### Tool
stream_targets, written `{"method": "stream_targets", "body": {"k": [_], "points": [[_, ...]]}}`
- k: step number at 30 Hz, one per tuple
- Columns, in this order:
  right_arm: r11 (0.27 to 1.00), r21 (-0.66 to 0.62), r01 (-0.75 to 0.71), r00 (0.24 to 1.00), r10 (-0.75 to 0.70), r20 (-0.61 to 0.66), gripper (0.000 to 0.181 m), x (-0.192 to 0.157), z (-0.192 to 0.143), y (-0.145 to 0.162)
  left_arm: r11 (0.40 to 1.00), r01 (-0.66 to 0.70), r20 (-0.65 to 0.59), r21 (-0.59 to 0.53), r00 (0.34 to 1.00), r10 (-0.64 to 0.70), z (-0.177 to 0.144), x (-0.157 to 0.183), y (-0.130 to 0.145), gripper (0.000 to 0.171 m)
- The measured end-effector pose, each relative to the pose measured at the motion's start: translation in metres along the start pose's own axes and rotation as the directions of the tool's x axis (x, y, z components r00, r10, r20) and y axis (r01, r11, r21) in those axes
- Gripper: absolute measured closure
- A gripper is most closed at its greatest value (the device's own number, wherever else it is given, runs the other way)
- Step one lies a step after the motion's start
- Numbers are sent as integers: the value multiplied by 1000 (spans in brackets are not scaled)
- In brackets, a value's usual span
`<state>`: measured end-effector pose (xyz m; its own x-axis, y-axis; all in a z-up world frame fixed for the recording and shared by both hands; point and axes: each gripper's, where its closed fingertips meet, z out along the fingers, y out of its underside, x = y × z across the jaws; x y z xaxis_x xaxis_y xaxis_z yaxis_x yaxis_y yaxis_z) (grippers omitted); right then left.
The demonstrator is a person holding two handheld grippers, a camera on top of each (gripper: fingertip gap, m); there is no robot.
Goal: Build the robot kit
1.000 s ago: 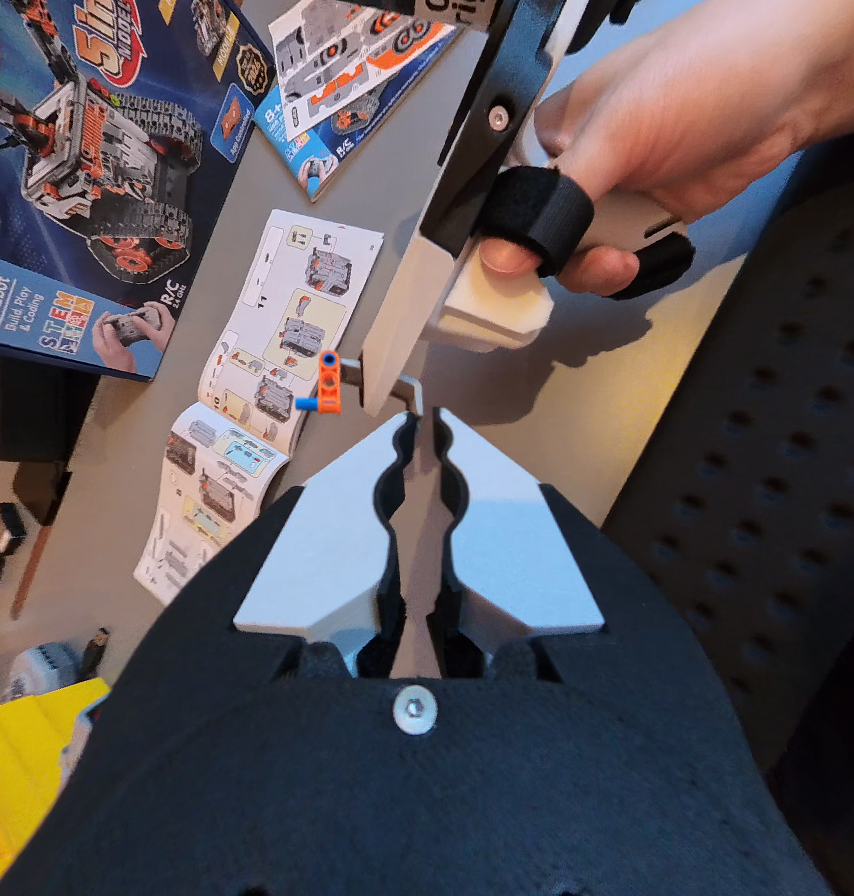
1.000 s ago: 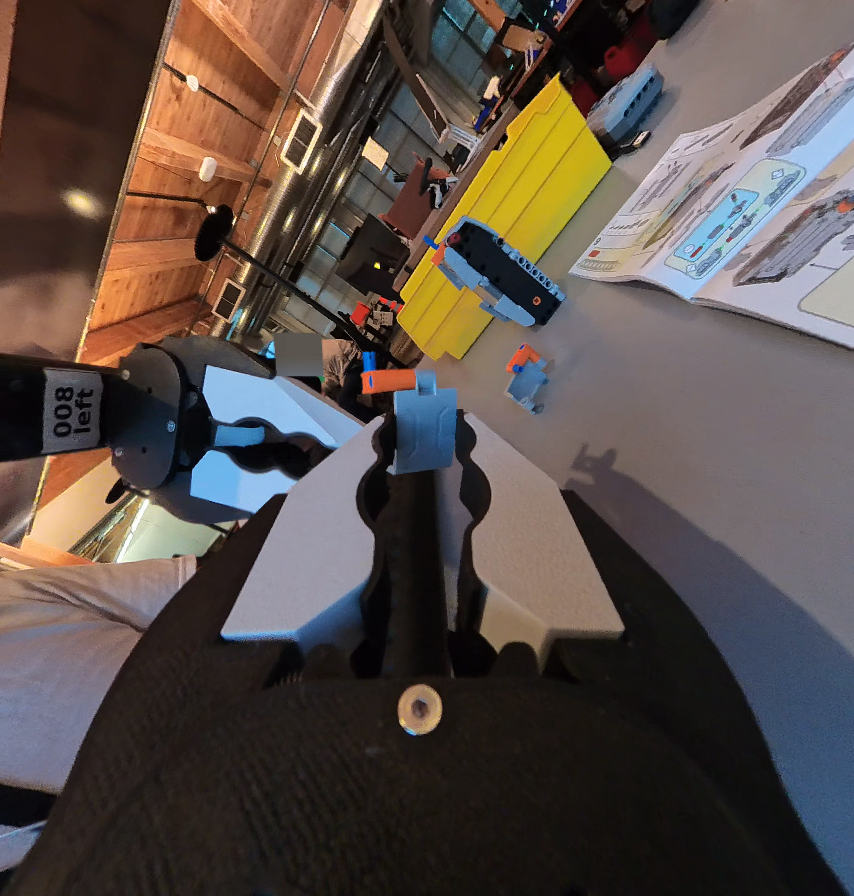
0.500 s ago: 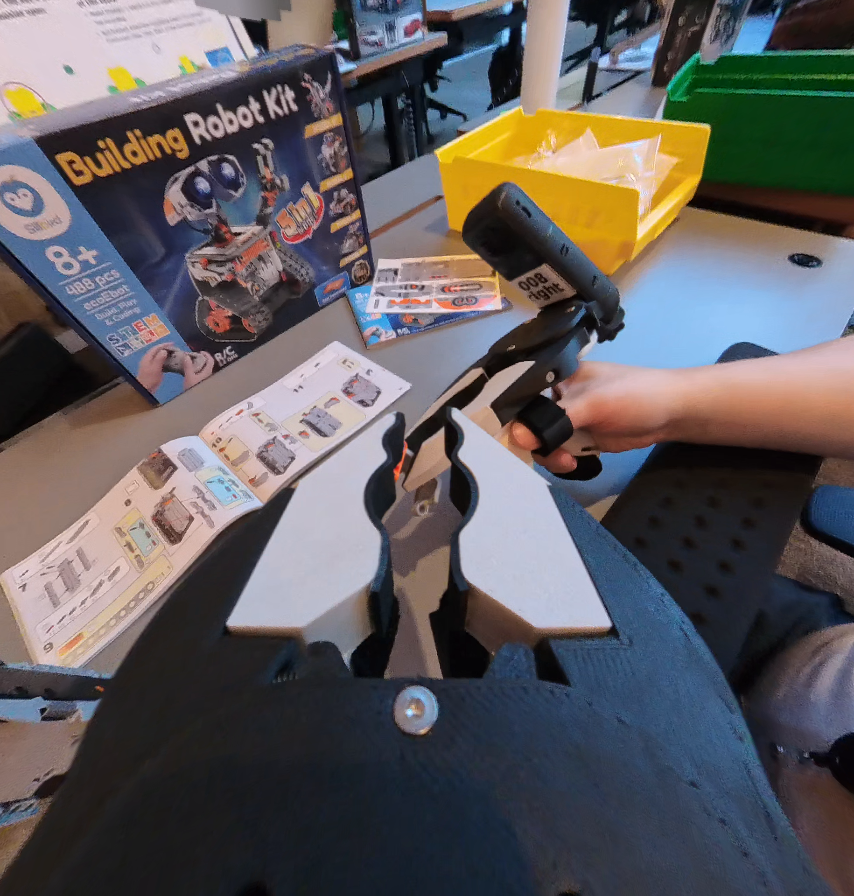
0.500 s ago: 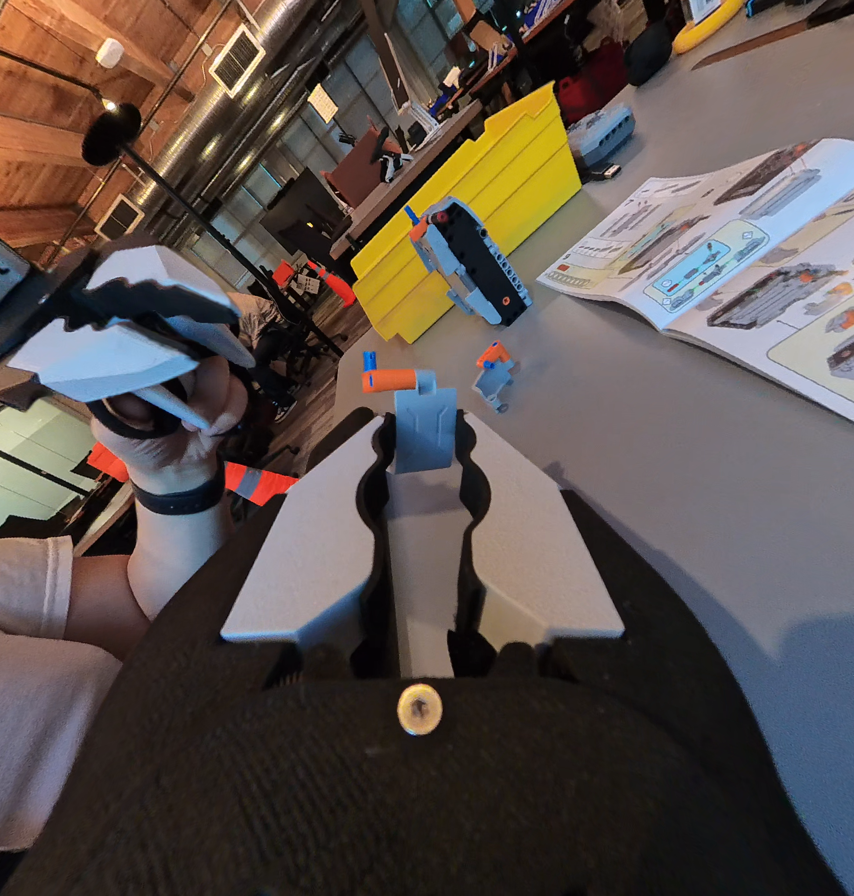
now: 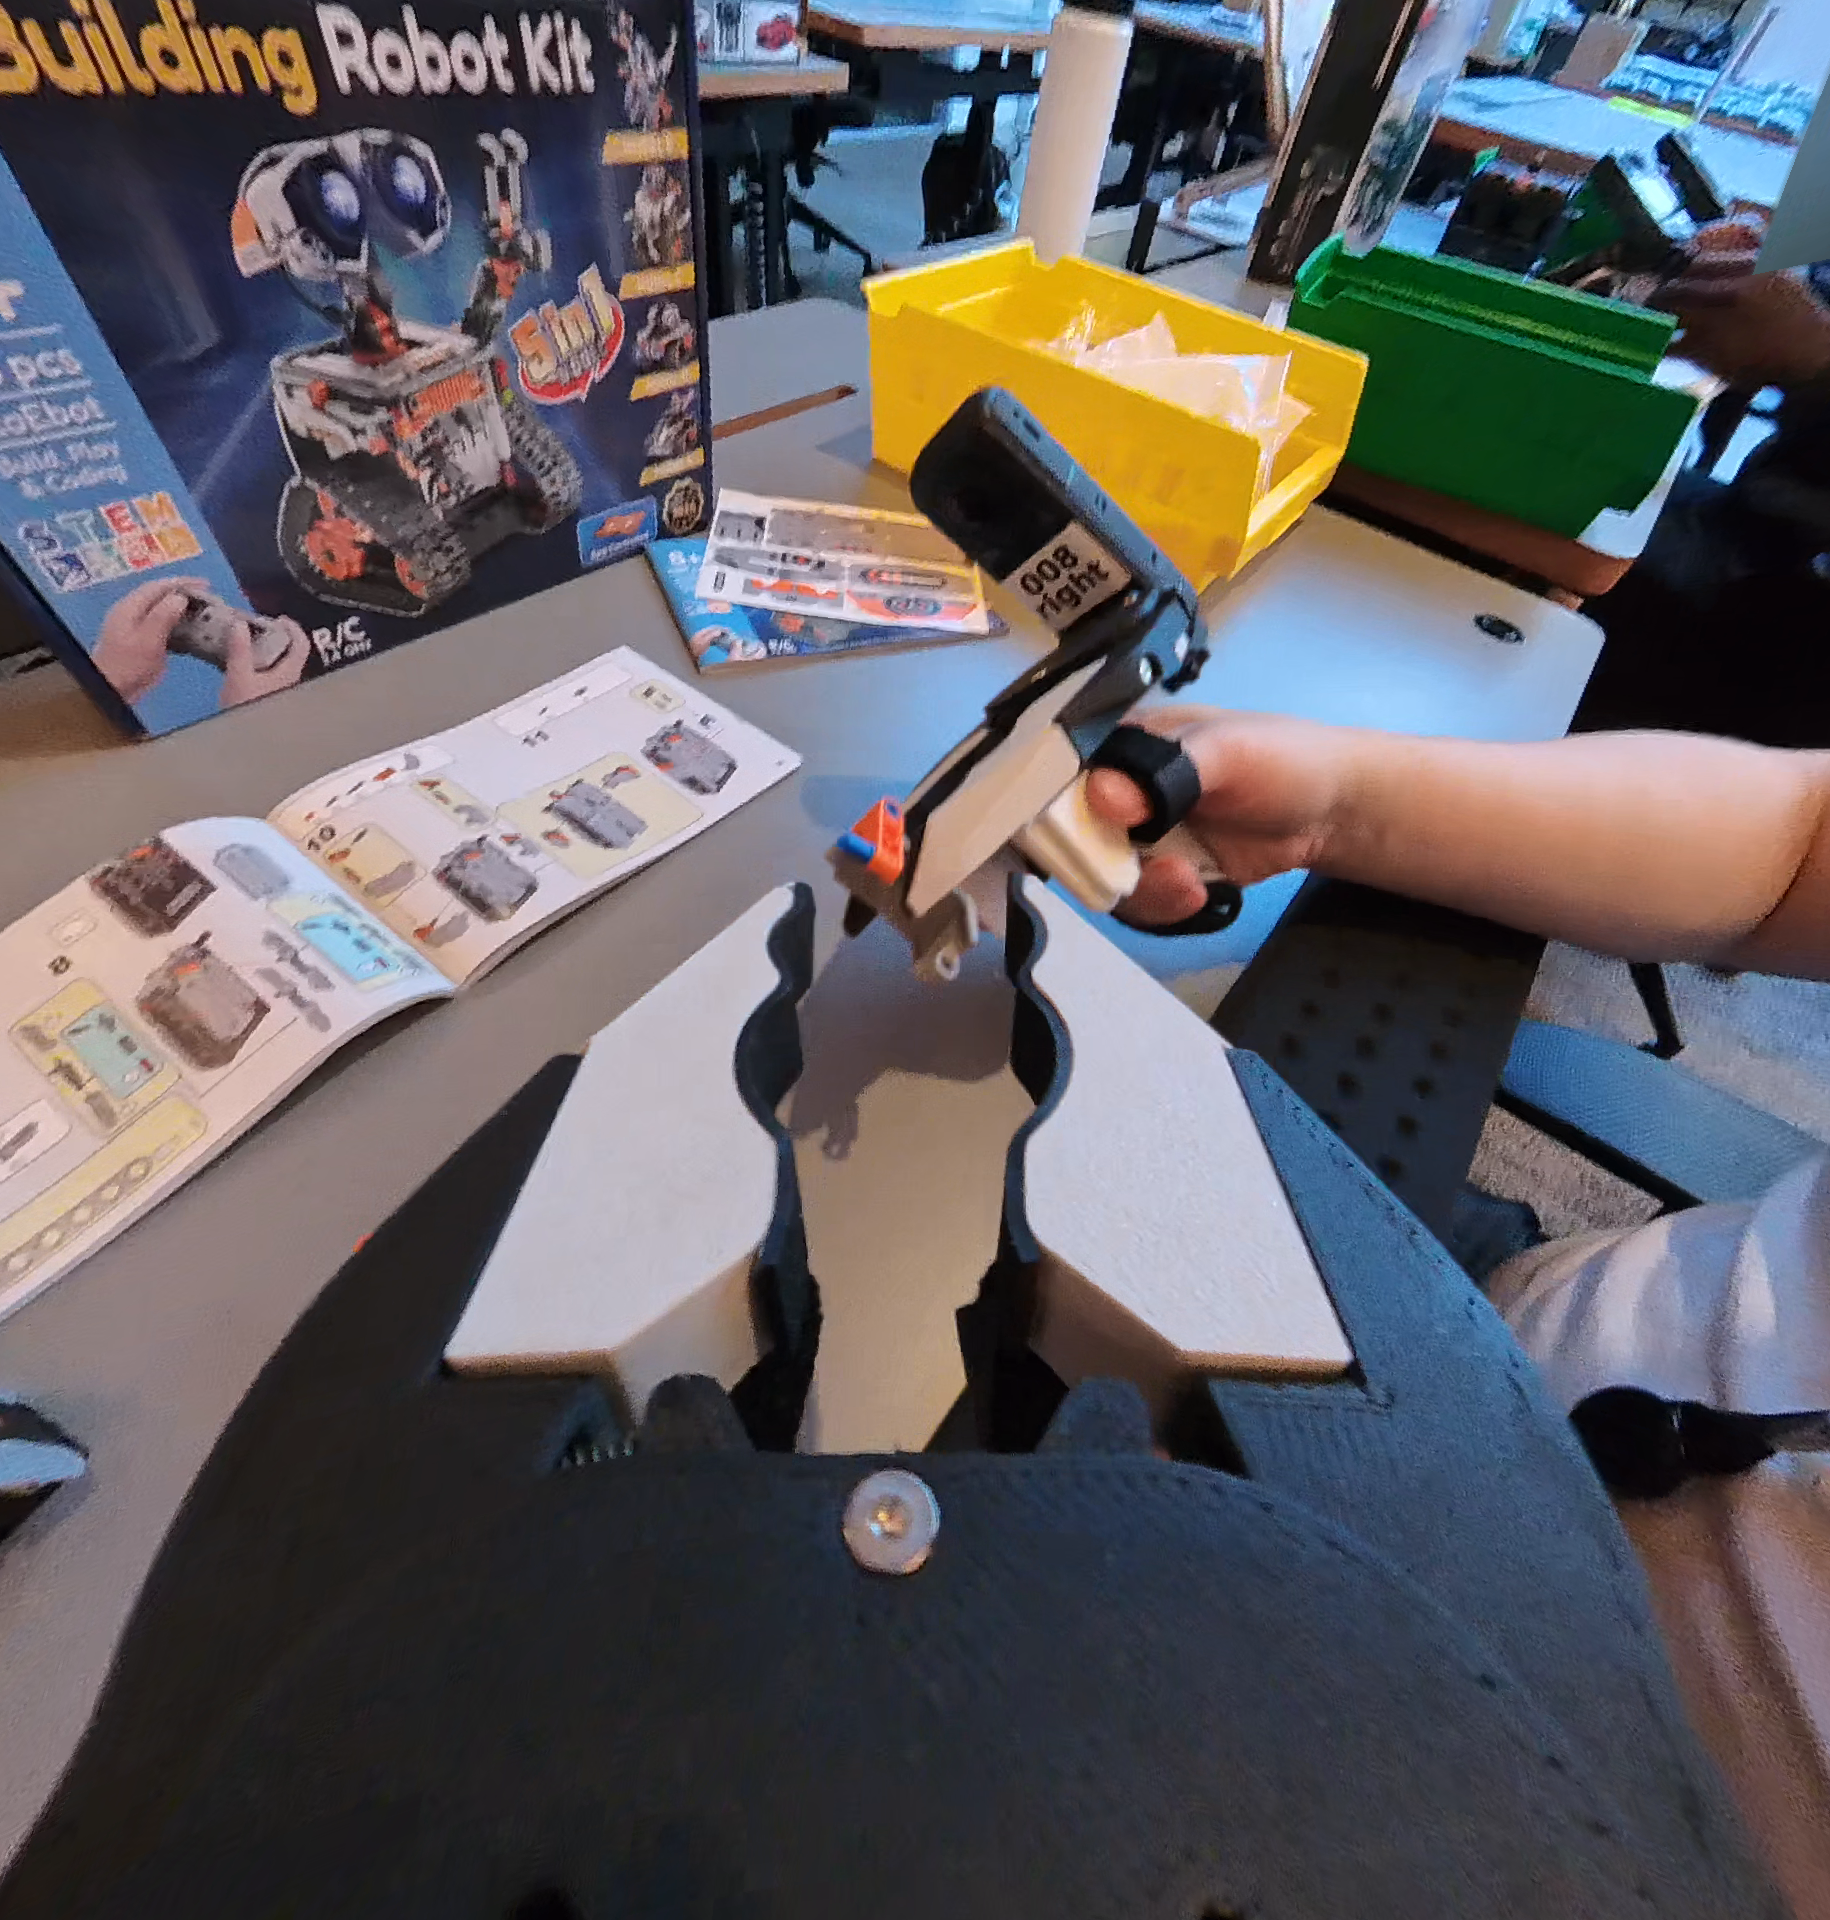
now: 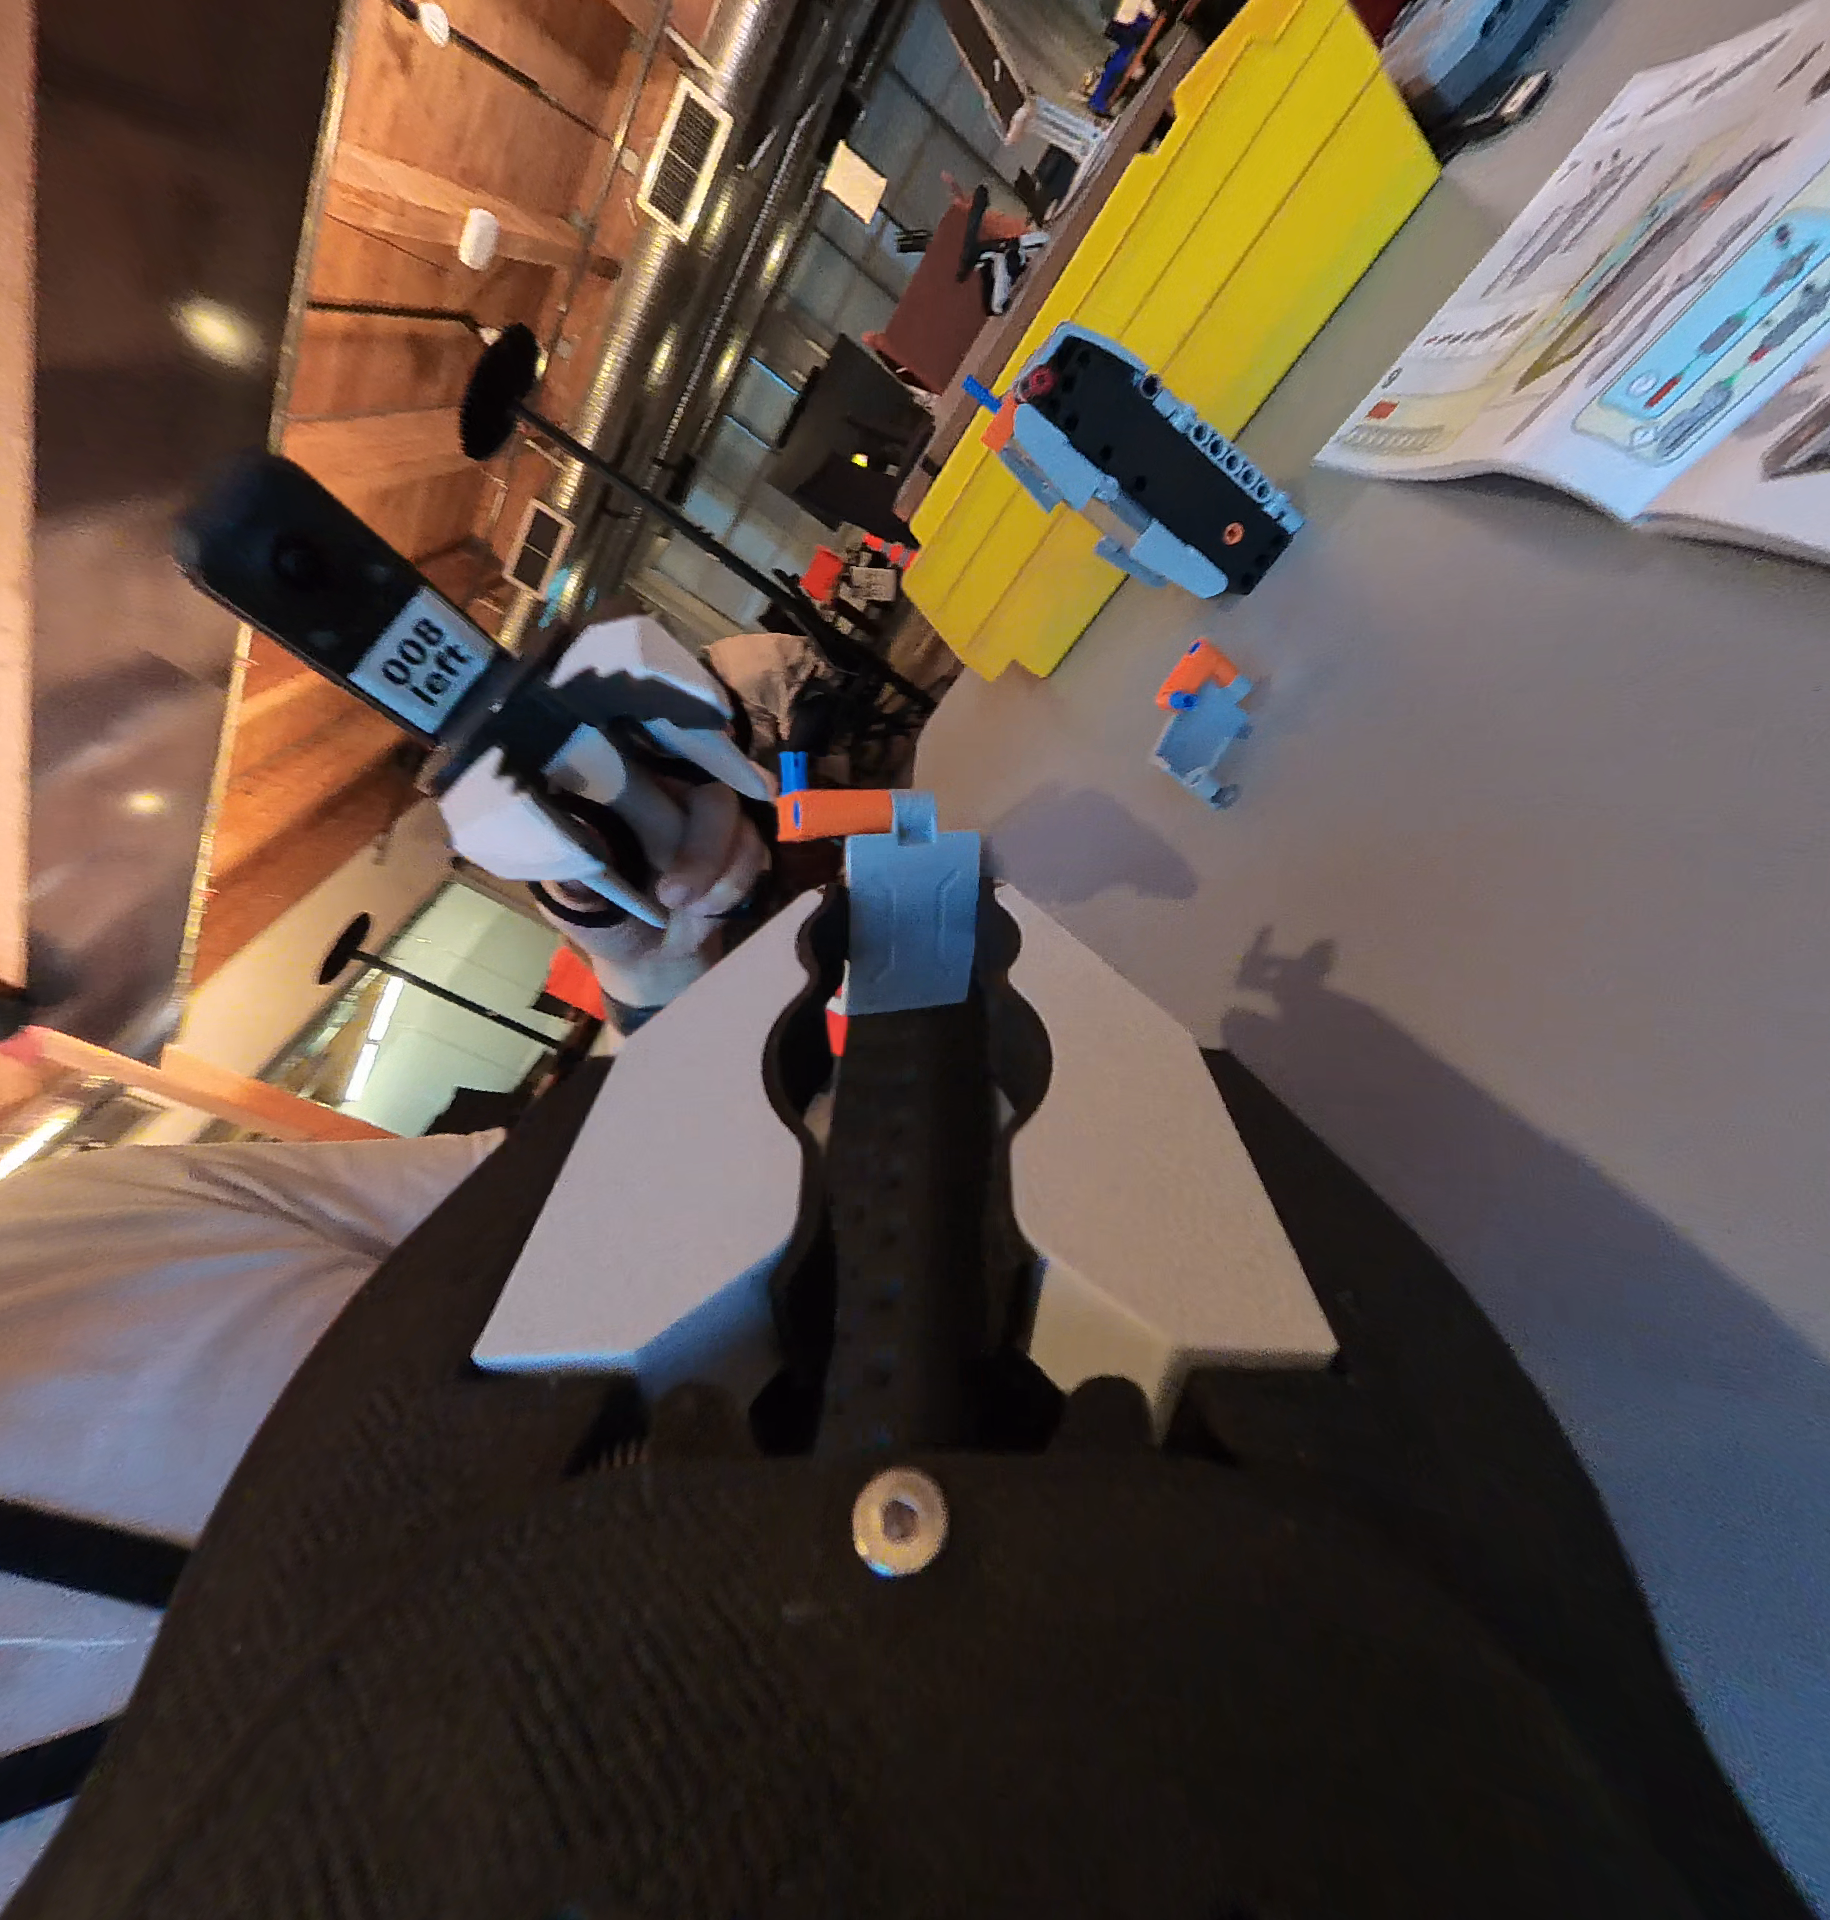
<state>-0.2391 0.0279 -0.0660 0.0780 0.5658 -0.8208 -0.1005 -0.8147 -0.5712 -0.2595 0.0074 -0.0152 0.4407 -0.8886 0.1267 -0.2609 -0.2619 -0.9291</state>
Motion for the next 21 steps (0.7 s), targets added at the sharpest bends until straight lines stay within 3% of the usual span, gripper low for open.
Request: {"method": "stream_targets", "body": {"k": [6,10,13,17,21], "points": [[985,21,-171,985,170,38,158,9,-10,-7,998,34,-6,-54,999,-35,2,-2,26,136],[950,128,-284,959,283,26,158,33,-31,-26,993,49,5,-106,999,-48,4,-5,41,136],[933,143,-331,943,334,5,158,47,-41,-29,992,40,-5,-116,999,-41,4,-2,41,136],[871,158,-464,886,460,68,158,50,-45,-32,994,40,-13,-106,999,-41,1,1,35,136],[867,155,-474,880,474,36,158,55,-45,-29,991,31,0,-126,999,-32,-1,1,39,135]]}}
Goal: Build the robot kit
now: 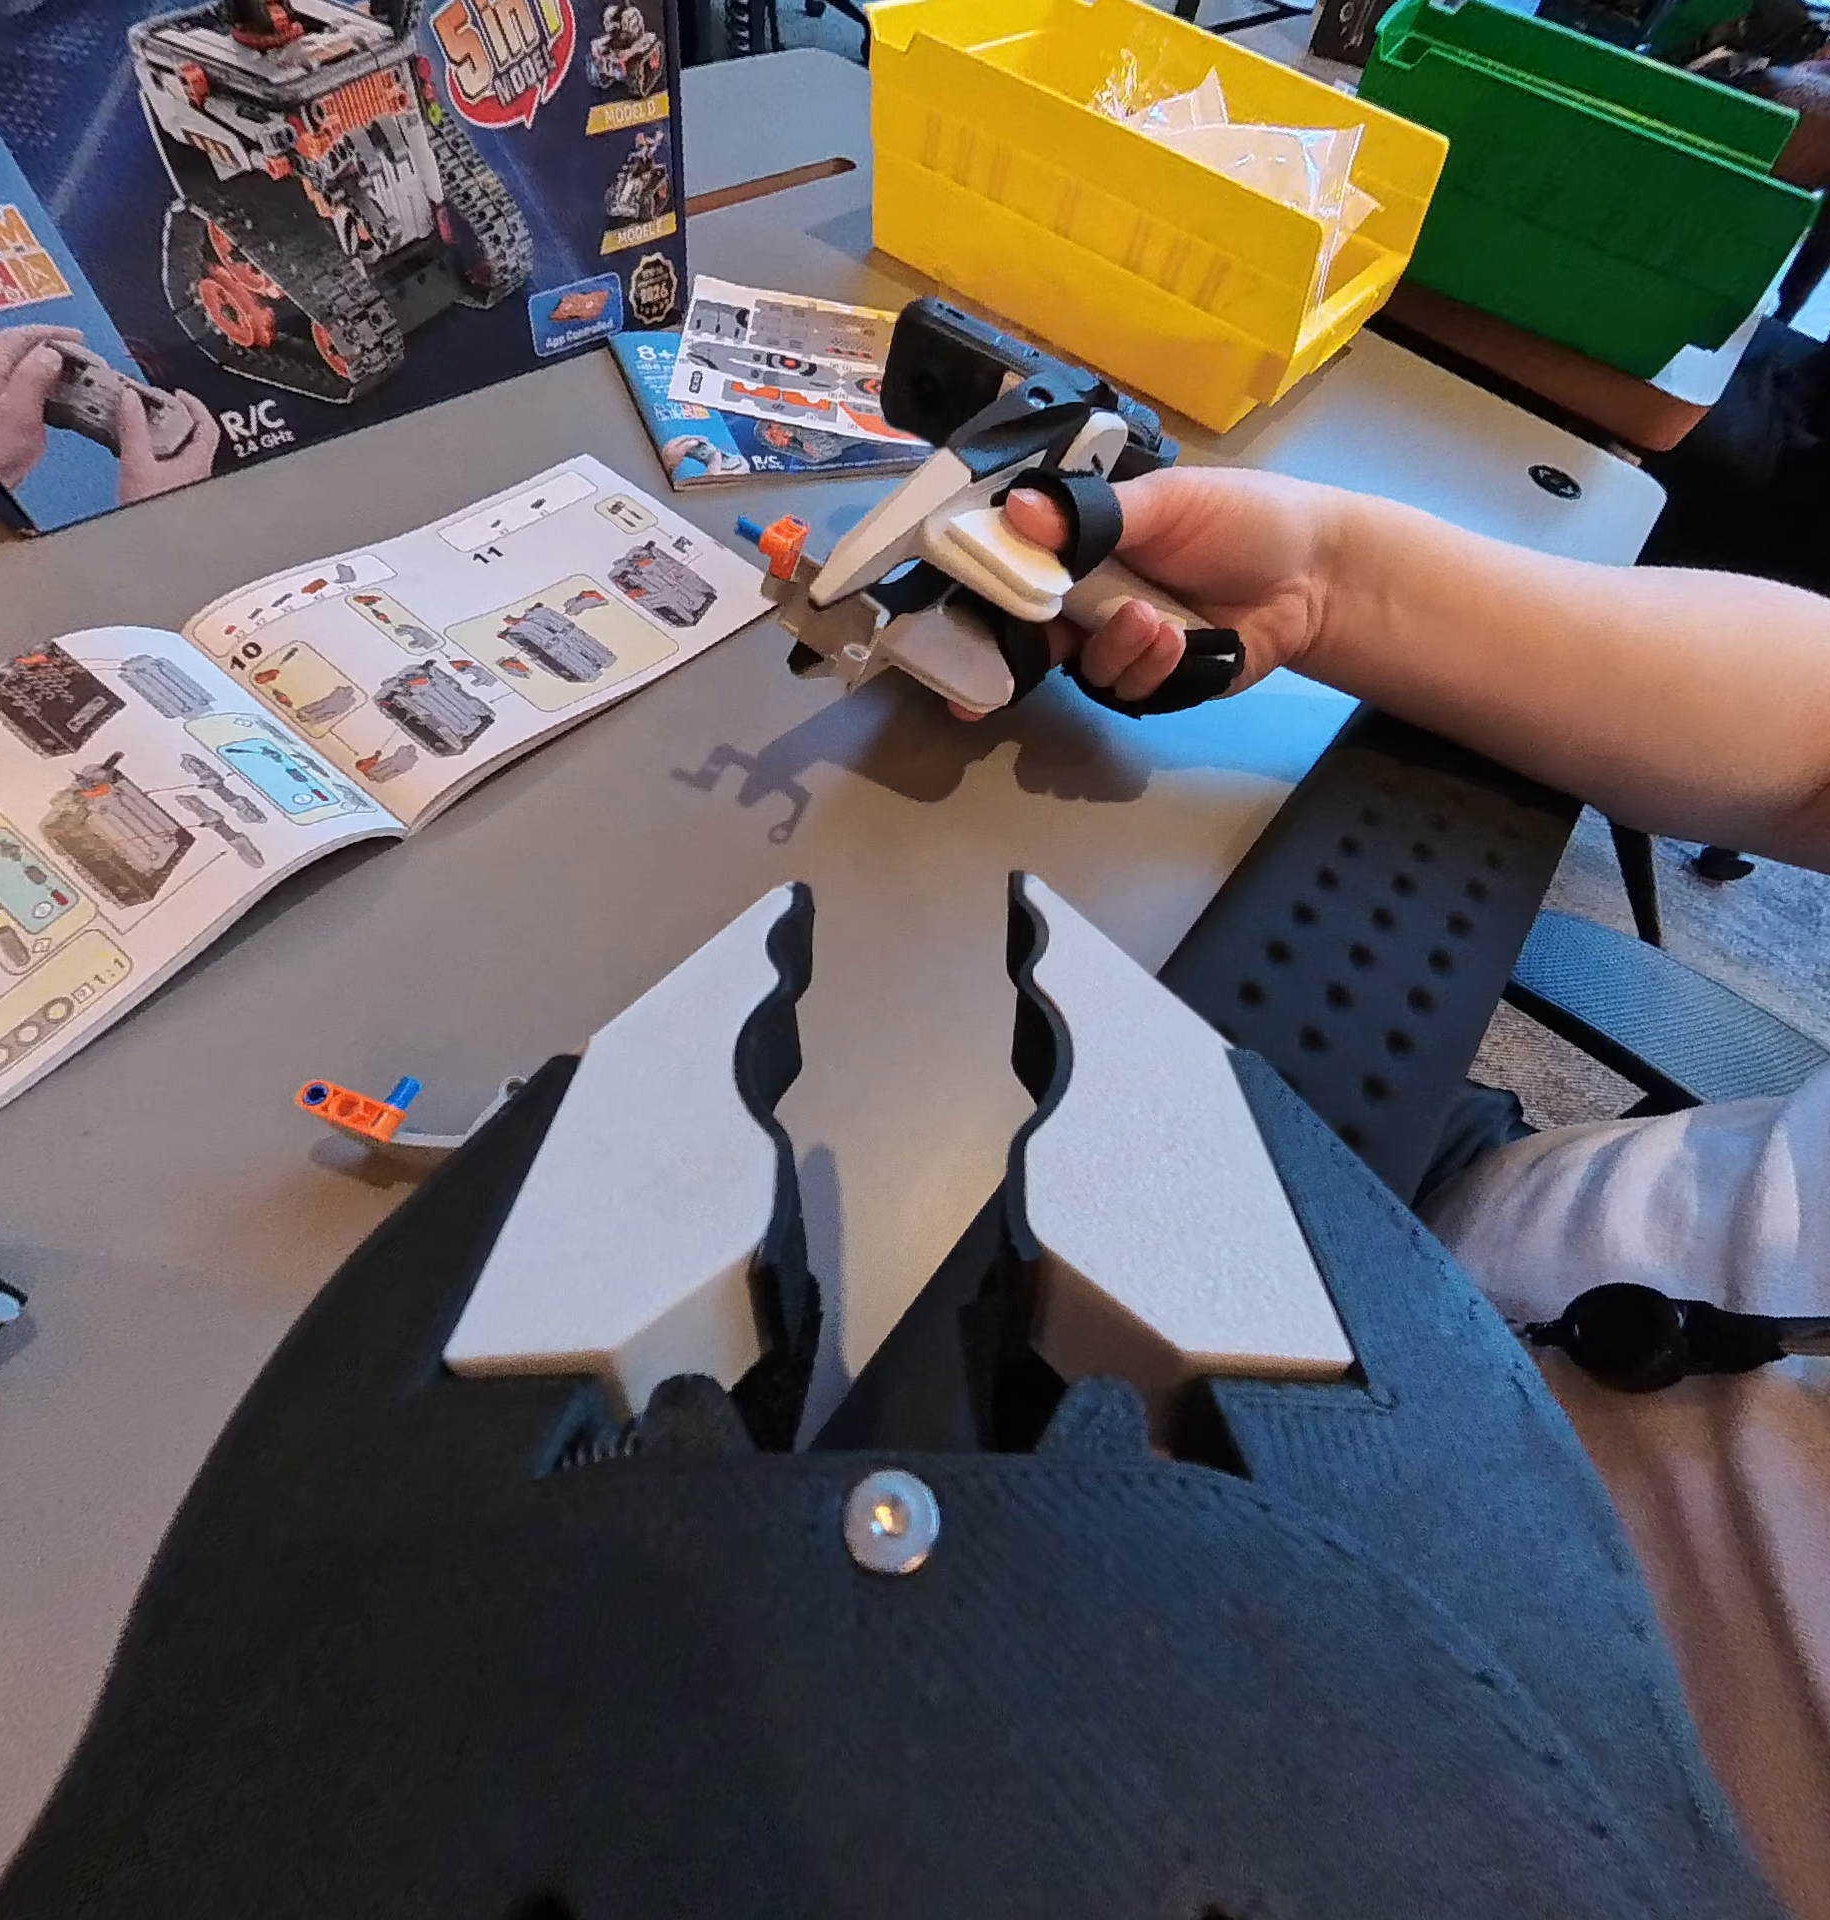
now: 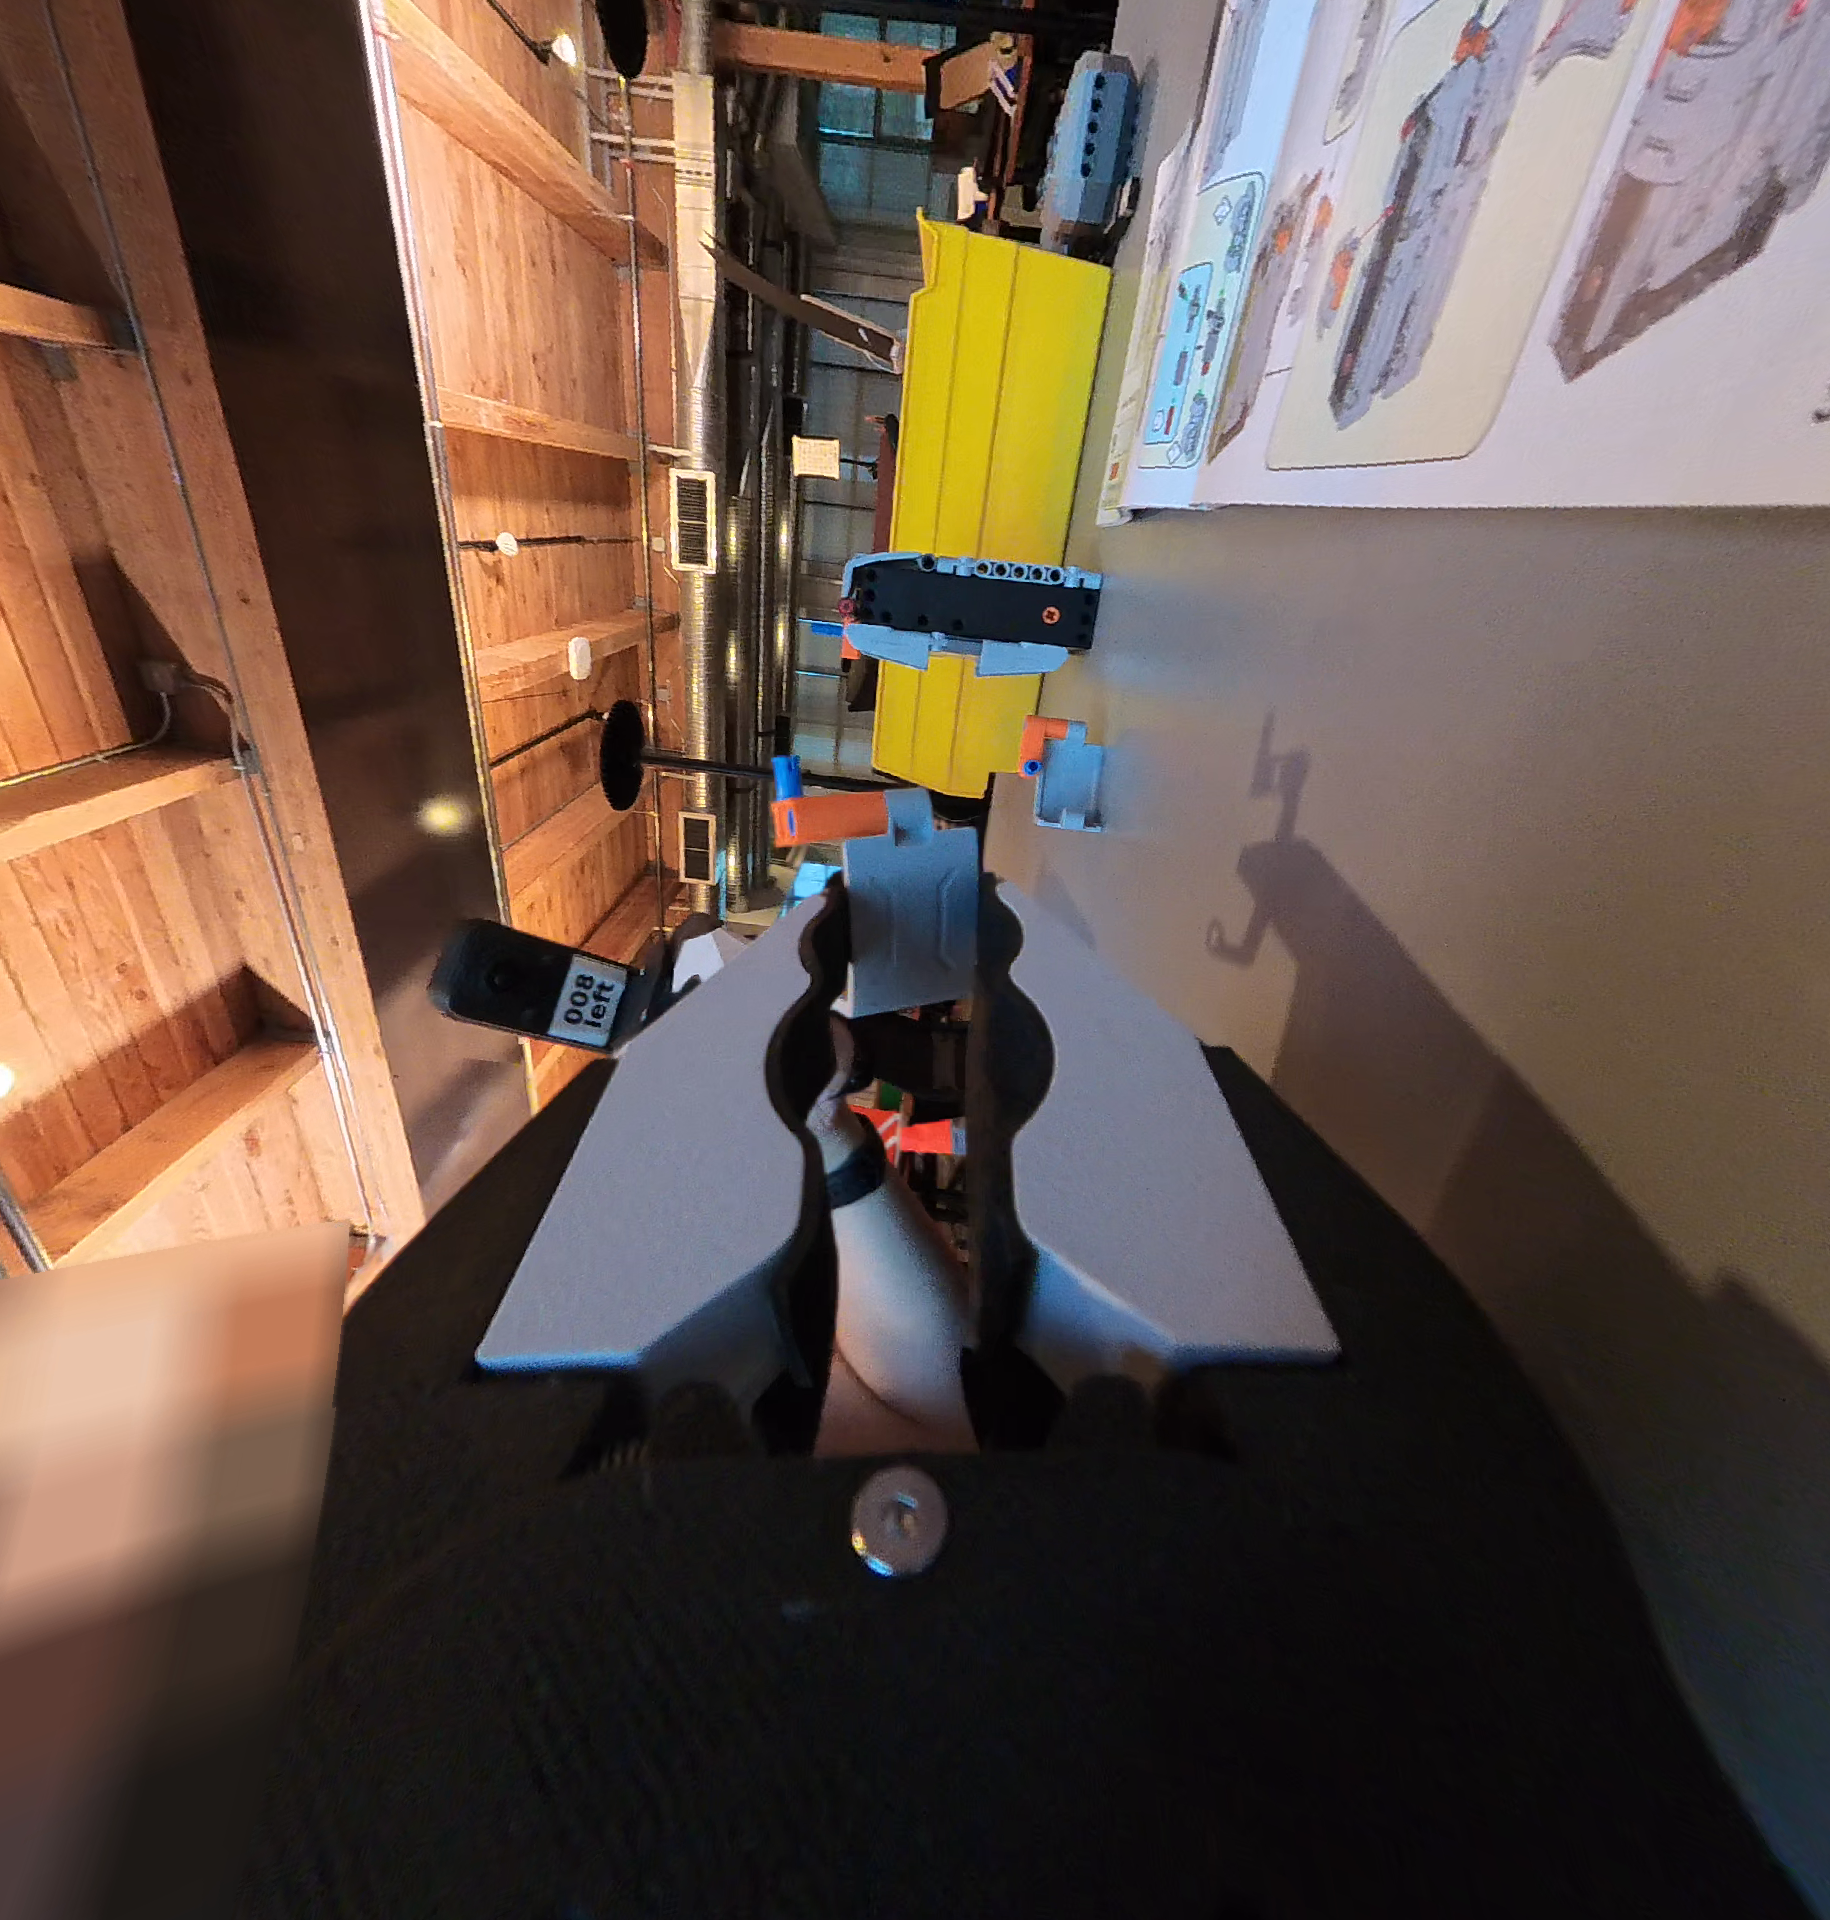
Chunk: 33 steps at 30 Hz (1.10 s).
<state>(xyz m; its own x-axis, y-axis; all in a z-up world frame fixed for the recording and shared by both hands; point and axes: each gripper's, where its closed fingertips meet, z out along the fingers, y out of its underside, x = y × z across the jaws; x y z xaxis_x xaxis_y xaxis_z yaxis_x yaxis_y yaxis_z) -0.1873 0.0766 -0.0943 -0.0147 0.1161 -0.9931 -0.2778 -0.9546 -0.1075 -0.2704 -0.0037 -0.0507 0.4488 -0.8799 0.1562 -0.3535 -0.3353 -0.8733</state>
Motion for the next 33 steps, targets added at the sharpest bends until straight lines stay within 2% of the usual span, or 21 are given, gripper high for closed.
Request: {"method": "stream_targets", "body": {"k": [17,26,30,33], "points": [[1000,23,13,999,-12,-51,158,5,-3,-5,999,-18,20,-37,1000,19,-9,4,-6,135],[999,35,6,999,-4,-41,158,4,-2,-5,996,-64,14,-69,998,65,0,17,-17,135],[999,31,34,999,-34,-27,158,-4,-1,-4,996,-62,53,-67,996,65,4,15,-19,136],[997,-9,73,996,-74,-44,158,-5,3,4,995,-52,130,-83,990,62,4,4,-17,142]]}}
